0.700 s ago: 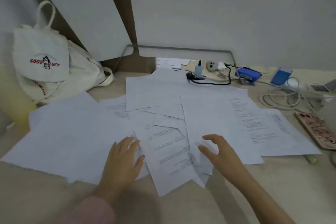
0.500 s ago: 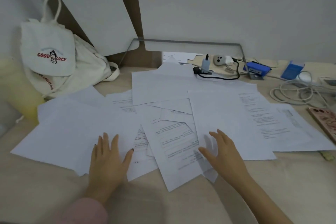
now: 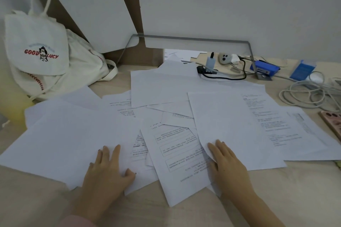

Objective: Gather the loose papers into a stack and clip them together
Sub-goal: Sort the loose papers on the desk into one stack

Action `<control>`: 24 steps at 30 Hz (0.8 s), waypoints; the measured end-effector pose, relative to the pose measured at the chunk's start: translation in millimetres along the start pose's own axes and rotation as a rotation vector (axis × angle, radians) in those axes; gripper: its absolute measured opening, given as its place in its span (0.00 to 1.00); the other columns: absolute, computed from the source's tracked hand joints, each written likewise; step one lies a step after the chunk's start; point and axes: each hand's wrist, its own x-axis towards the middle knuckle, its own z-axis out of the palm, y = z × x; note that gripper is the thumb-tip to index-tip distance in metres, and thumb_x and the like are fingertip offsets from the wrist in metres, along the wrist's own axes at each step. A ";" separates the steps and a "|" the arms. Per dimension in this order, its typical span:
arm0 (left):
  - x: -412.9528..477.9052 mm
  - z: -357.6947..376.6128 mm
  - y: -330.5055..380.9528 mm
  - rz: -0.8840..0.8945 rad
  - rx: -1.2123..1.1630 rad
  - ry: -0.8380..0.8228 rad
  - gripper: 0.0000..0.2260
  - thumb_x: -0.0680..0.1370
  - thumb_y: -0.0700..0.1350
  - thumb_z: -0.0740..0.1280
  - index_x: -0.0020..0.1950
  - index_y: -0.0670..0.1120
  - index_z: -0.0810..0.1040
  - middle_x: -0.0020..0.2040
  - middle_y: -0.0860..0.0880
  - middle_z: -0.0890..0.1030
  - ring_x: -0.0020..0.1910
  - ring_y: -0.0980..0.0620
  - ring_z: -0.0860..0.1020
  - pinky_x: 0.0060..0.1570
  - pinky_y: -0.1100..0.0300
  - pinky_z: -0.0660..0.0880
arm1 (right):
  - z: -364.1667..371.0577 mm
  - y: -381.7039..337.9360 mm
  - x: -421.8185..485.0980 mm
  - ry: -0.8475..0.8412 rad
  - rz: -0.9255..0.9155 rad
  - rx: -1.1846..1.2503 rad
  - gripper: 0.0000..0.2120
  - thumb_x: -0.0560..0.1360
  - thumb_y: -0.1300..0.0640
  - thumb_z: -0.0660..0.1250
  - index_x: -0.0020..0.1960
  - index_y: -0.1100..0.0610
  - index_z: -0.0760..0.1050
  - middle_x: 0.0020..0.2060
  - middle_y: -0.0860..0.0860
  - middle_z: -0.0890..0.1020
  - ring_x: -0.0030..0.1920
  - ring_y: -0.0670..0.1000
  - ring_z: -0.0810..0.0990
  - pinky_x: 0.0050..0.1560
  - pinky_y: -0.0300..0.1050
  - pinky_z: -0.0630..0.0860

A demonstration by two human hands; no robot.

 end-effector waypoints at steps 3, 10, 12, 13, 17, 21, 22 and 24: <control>0.7 -1.9 5.5 0.014 0.049 -0.016 0.32 0.70 0.54 0.52 0.73 0.45 0.57 0.68 0.42 0.66 0.66 0.46 0.68 0.52 0.55 0.74 | -5.3 4.7 -0.2 -0.015 0.010 0.054 0.20 0.79 0.59 0.59 0.70 0.55 0.66 0.72 0.53 0.66 0.72 0.54 0.66 0.60 0.45 0.73; 0.2 -0.1 -1.1 0.026 -0.017 0.035 0.22 0.79 0.42 0.53 0.73 0.45 0.56 0.75 0.45 0.60 0.73 0.50 0.62 0.64 0.58 0.66 | -21.0 2.6 -4.5 -0.085 0.095 0.379 0.18 0.81 0.56 0.51 0.69 0.48 0.67 0.67 0.44 0.71 0.67 0.46 0.69 0.65 0.41 0.66; -6.2 0.6 -12.7 -0.033 -0.156 0.044 0.21 0.80 0.42 0.53 0.73 0.47 0.61 0.75 0.49 0.61 0.73 0.52 0.61 0.69 0.58 0.61 | -34.1 -4.5 -6.4 0.000 0.063 0.477 0.16 0.81 0.57 0.53 0.64 0.45 0.70 0.55 0.39 0.77 0.56 0.41 0.75 0.56 0.35 0.70; -11.0 -1.3 -16.7 -0.055 -0.229 0.066 0.19 0.80 0.41 0.54 0.71 0.48 0.66 0.73 0.50 0.66 0.71 0.51 0.65 0.68 0.57 0.62 | -45.0 -9.6 -7.2 0.035 0.052 0.519 0.14 0.81 0.57 0.54 0.58 0.43 0.72 0.46 0.35 0.78 0.47 0.35 0.75 0.47 0.29 0.69; -27.0 -35.2 -16.2 0.002 -0.317 0.244 0.10 0.80 0.45 0.55 0.51 0.54 0.75 0.48 0.51 0.81 0.47 0.46 0.78 0.46 0.54 0.74 | -79.3 -24.5 -4.2 0.199 0.113 0.768 0.17 0.80 0.55 0.56 0.33 0.51 0.72 0.21 0.44 0.77 0.25 0.41 0.75 0.25 0.34 0.67; -37.0 -84.8 5.9 0.186 -0.630 0.388 0.08 0.79 0.47 0.59 0.48 0.56 0.77 0.42 0.57 0.81 0.45 0.53 0.79 0.43 0.54 0.74 | -104.7 -29.9 0.1 0.363 0.118 1.040 0.11 0.80 0.54 0.54 0.55 0.45 0.74 0.47 0.39 0.79 0.45 0.30 0.76 0.43 0.26 0.71; -41.1 -97.5 13.7 0.252 -0.761 0.376 0.09 0.79 0.46 0.60 0.47 0.59 0.77 0.43 0.60 0.82 0.45 0.60 0.79 0.43 0.60 0.75 | -111.9 -30.2 0.6 0.389 0.136 1.096 0.11 0.80 0.54 0.54 0.55 0.43 0.73 0.48 0.36 0.78 0.45 0.28 0.76 0.43 0.26 0.71; -49.2 -120.4 28.1 0.355 -1.015 0.316 0.11 0.78 0.43 0.61 0.47 0.60 0.77 0.44 0.67 0.82 0.46 0.67 0.78 0.40 0.74 0.73 | -126.0 -28.5 2.8 0.426 0.173 1.192 0.11 0.80 0.53 0.54 0.56 0.43 0.73 0.47 0.35 0.78 0.43 0.27 0.76 0.43 0.28 0.70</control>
